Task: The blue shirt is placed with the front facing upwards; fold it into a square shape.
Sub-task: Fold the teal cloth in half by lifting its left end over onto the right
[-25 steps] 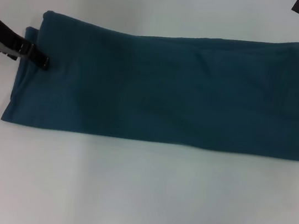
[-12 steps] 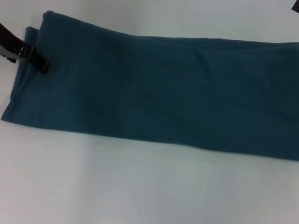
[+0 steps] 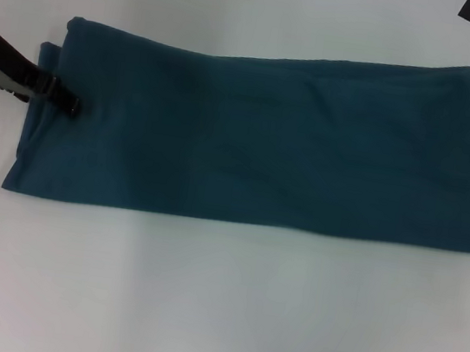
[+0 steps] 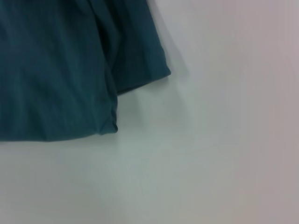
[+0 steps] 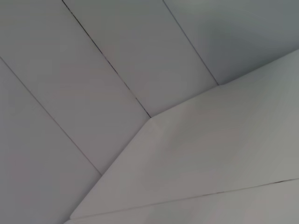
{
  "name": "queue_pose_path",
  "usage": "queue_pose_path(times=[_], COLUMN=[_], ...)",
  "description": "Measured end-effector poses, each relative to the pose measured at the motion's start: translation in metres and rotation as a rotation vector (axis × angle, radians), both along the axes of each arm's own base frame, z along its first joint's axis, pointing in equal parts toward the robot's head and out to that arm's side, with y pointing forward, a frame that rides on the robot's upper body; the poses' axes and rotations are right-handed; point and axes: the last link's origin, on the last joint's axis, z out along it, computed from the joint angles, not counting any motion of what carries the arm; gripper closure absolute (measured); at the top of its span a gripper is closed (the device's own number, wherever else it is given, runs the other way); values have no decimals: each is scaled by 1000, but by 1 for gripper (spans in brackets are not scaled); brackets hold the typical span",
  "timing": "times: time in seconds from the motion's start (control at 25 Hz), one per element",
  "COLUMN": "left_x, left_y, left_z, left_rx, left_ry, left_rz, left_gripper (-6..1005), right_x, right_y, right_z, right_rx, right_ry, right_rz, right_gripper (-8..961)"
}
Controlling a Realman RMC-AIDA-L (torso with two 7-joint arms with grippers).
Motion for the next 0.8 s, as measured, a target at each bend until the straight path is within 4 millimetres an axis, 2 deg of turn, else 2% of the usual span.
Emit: queue_pose_path(times=[0.8], left_x=[-2], left_y=[1], left_z=[2], left_rx=[18], left_ry=[-2], left_rz=[18], left_gripper=[203], right_x=[1], right_y=[0], right_z=[3], right_rx=[3], right_ry=[-4], right_rz=[-1], right_gripper=[243])
